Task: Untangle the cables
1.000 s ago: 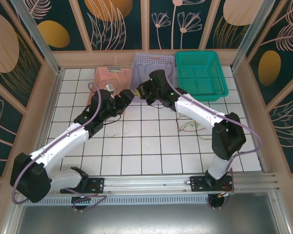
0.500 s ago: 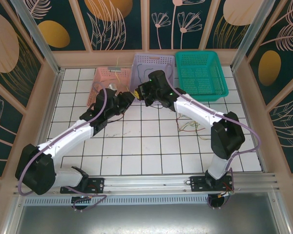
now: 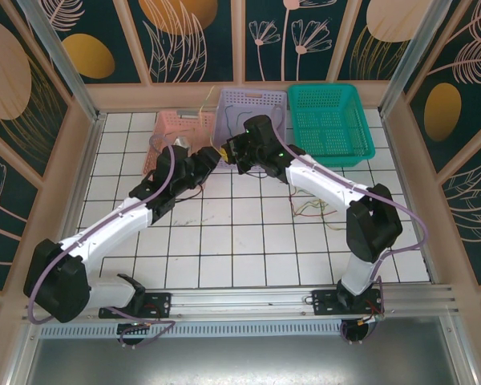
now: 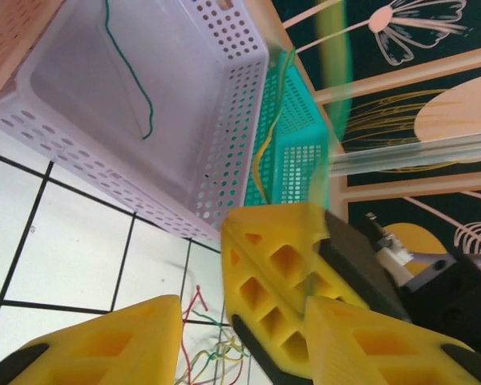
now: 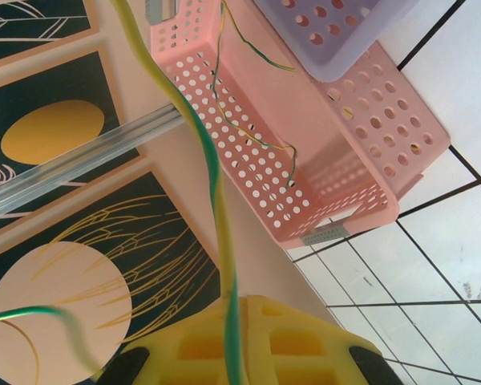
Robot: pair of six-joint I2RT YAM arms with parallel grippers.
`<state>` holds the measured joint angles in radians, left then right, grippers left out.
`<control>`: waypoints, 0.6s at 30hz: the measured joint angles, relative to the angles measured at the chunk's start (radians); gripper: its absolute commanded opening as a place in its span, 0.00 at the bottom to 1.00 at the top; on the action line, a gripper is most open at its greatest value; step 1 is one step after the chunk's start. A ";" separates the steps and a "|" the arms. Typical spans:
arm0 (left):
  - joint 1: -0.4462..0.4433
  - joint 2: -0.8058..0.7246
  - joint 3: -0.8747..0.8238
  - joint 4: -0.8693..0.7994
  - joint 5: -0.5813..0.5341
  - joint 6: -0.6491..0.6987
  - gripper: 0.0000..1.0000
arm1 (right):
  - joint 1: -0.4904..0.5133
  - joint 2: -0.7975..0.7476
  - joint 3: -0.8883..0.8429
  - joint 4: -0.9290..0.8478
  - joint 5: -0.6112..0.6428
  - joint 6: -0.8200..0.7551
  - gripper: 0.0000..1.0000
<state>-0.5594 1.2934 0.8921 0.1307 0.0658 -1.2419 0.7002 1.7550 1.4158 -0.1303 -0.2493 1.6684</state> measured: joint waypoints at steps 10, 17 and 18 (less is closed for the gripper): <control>0.000 -0.121 0.011 -0.005 -0.011 -0.068 0.43 | -0.005 0.000 -0.038 -0.003 -0.014 0.018 0.00; 0.000 -0.069 0.016 -0.049 0.004 -0.088 0.39 | -0.005 0.000 -0.038 -0.002 -0.022 0.037 0.00; 0.000 -0.055 0.021 -0.069 0.004 -0.088 0.39 | -0.004 0.000 -0.038 -0.001 -0.023 0.040 0.00</control>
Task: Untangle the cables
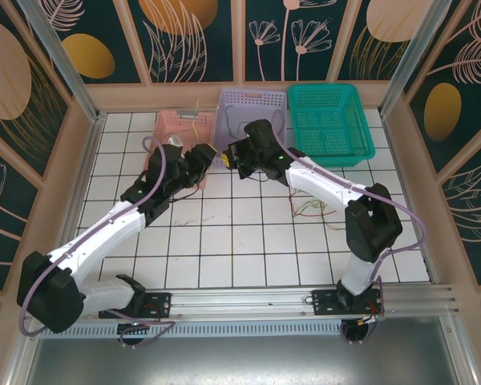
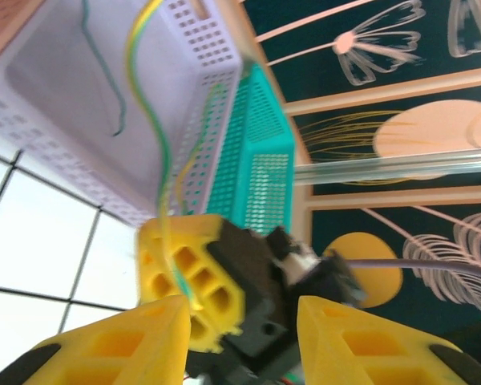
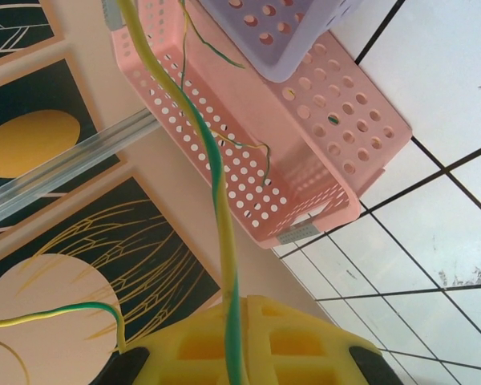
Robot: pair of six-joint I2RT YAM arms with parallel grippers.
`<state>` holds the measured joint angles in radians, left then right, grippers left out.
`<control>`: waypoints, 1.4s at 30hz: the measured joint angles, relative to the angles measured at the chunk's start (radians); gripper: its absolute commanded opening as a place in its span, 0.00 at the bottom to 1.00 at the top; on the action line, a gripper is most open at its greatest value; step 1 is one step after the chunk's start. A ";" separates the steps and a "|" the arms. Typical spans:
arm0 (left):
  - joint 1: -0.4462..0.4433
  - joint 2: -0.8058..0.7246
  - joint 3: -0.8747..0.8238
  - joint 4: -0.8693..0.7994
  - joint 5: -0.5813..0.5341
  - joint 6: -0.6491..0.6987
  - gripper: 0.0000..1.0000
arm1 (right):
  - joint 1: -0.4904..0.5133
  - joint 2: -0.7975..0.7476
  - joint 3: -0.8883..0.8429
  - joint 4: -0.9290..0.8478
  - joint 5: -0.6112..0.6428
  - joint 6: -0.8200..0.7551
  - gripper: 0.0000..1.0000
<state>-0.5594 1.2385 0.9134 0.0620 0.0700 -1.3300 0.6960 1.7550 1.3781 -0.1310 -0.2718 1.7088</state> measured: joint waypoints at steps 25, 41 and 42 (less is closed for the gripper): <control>0.020 0.091 0.027 -0.044 0.029 0.029 0.00 | -0.010 0.000 0.007 -0.010 -0.038 -0.079 0.58; 0.411 0.104 0.151 -0.209 0.056 0.420 0.00 | -0.202 -0.349 -0.043 -0.141 0.087 -0.589 0.66; 0.418 0.129 0.170 -0.209 0.063 0.438 0.00 | -0.206 -0.359 -0.059 -0.143 0.089 -0.599 0.66</control>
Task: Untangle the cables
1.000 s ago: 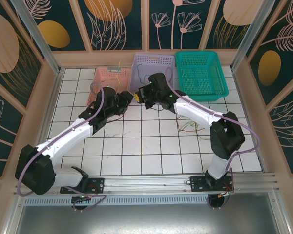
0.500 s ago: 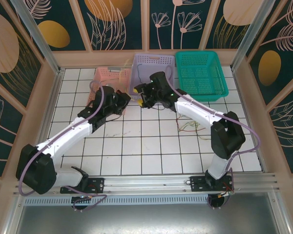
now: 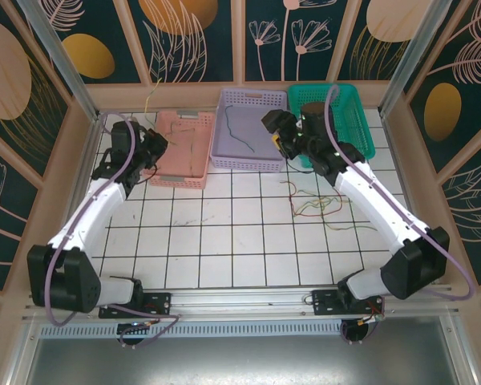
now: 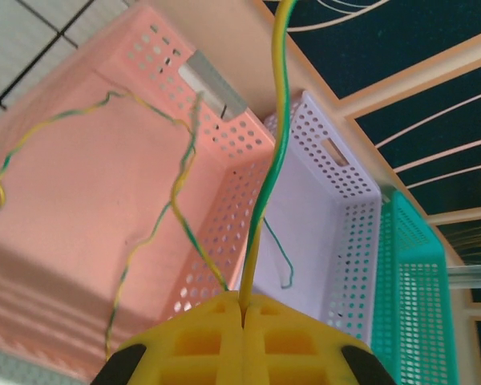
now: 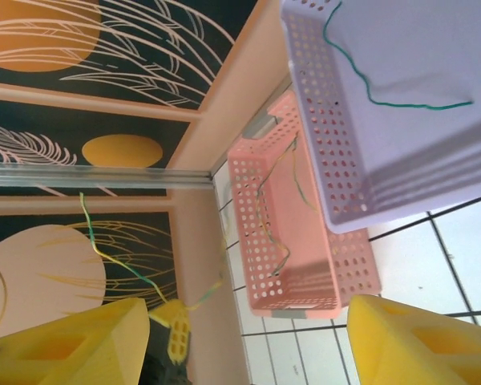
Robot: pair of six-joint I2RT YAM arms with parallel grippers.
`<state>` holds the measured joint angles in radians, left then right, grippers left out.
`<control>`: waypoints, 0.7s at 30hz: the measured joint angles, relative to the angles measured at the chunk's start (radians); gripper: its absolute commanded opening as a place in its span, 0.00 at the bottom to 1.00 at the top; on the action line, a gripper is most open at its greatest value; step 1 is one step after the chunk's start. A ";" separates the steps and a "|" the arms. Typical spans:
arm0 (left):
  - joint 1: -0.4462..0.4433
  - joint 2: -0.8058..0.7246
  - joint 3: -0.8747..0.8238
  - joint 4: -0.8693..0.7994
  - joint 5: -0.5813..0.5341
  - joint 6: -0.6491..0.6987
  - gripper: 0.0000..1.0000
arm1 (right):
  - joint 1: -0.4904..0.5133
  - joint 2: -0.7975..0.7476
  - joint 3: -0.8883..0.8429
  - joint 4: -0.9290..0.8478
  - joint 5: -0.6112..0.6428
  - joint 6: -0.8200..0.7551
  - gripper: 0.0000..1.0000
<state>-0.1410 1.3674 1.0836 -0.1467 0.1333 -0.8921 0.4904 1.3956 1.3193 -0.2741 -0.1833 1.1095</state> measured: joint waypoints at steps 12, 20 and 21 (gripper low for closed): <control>0.008 0.238 -0.006 0.041 0.206 0.085 0.00 | -0.003 -0.014 -0.111 -0.041 0.000 -0.016 0.64; 0.007 0.338 0.021 -0.055 0.224 0.160 0.38 | -0.002 -0.015 -0.111 -0.041 -0.001 -0.016 0.64; 0.007 0.351 0.037 -0.072 0.220 0.170 0.42 | -0.002 -0.015 -0.111 -0.041 -0.001 -0.016 0.64</control>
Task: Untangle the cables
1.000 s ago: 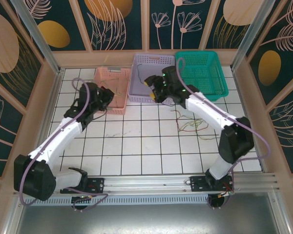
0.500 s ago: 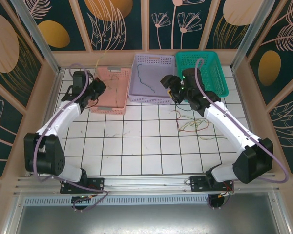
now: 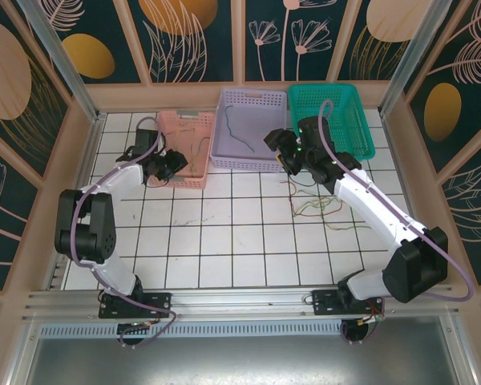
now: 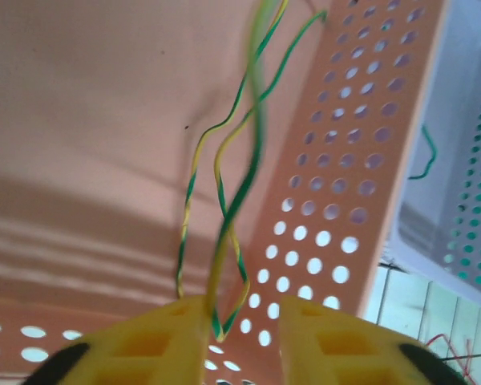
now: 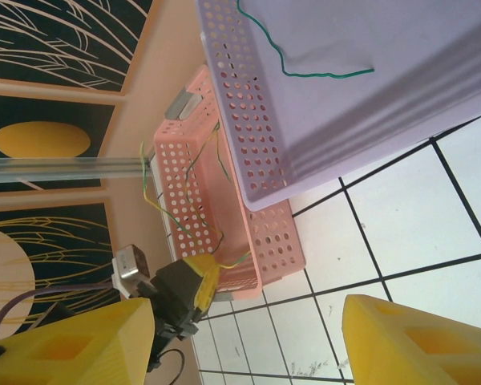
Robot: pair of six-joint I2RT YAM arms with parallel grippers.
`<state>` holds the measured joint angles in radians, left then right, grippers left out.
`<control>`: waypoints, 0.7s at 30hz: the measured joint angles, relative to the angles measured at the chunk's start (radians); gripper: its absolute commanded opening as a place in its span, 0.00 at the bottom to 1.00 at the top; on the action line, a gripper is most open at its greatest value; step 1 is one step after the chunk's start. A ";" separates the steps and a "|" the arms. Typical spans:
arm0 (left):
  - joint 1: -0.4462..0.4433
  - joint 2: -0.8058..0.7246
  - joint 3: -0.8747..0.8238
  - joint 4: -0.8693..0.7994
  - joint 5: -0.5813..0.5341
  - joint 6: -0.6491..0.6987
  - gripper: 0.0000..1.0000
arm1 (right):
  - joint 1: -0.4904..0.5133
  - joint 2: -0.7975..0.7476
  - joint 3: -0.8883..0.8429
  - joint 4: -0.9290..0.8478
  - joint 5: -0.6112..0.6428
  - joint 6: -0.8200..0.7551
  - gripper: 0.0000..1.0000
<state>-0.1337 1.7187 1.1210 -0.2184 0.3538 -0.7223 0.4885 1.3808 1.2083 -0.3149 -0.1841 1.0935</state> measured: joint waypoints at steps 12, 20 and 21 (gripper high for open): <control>0.000 0.076 0.226 -0.161 -0.100 0.120 0.48 | 0.003 0.000 0.000 -0.001 0.000 0.000 0.64; -0.004 0.021 0.279 -0.206 -0.118 0.101 0.56 | -0.033 -0.049 -0.018 -0.078 0.051 -0.053 0.58; -0.008 -0.004 0.277 -0.204 -0.117 0.089 0.55 | -0.060 -0.077 -0.044 -0.086 0.060 -0.061 0.57</control>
<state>-0.1421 1.7145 1.3975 -0.4229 0.2363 -0.6338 0.4282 1.3041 1.1641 -0.4011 -0.1242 1.0325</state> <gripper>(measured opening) 0.559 0.585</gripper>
